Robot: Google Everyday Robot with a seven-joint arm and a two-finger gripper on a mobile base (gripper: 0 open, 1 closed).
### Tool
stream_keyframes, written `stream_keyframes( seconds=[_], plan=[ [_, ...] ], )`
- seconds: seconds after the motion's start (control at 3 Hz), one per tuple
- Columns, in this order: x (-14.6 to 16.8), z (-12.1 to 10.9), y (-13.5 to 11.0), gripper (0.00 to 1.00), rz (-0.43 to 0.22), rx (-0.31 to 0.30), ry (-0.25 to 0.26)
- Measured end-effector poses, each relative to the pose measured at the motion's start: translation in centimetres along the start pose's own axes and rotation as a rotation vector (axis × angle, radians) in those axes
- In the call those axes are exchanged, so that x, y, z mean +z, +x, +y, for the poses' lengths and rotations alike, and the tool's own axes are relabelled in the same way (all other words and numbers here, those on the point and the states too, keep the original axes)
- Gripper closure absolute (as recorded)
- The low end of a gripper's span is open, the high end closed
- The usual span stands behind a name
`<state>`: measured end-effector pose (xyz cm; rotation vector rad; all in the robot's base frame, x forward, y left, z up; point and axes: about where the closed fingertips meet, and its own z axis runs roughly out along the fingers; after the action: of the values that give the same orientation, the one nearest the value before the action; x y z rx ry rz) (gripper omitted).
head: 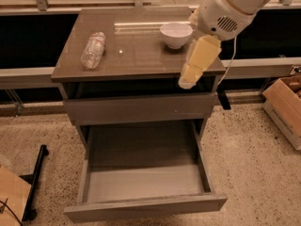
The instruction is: Place water bottle into middle drawer
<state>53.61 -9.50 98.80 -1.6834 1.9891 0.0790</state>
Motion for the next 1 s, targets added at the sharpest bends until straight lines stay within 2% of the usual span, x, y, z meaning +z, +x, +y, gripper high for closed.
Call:
stream_keyframes(
  seconds=[0.33,0.67,1.0],
  plan=[
    [4.3,-1.8,-2.2,0.00,-0.129,0.139,0.011],
    [9.4,-5.5,-6.2,0.00,-0.286,0.243,0.024],
    [12.9,-8.0,-8.9,0.00,-0.385,0.287,0.010]
  ],
)
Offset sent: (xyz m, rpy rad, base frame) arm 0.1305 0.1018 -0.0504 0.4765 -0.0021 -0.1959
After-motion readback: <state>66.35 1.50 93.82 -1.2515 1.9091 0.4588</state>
